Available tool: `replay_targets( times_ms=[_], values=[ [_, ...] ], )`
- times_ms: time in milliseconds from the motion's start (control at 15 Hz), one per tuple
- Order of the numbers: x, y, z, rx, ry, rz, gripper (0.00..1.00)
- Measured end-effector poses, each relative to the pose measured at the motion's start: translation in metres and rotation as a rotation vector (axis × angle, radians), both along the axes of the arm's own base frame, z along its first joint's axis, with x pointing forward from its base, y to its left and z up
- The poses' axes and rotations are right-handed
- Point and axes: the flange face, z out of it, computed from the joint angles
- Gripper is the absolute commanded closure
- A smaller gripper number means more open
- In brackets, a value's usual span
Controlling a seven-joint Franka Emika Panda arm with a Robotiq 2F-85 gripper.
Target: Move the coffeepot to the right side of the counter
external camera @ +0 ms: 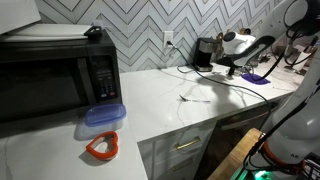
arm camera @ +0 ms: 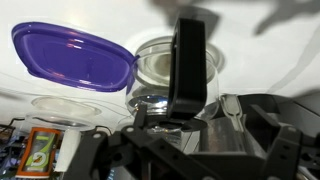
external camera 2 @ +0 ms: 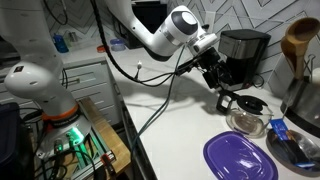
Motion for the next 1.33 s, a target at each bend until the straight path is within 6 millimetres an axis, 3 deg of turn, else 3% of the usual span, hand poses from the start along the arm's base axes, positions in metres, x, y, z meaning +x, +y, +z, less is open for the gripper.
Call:
replay_targets(
  times_ms=[267,533,933,1067,1333],
  values=[
    [-0.004,0.01,0.034,0.111,0.02,0.074,0.0],
    [-0.016,0.038,0.065,0.253,0.049,0.186,0.0],
    [-0.046,0.069,0.121,0.476,0.125,0.346,0.0],
    [-0.049,0.069,0.128,0.476,0.122,0.354,0.0],
    [-0.046,0.071,0.122,0.48,0.132,0.355,0.0]
  ],
)
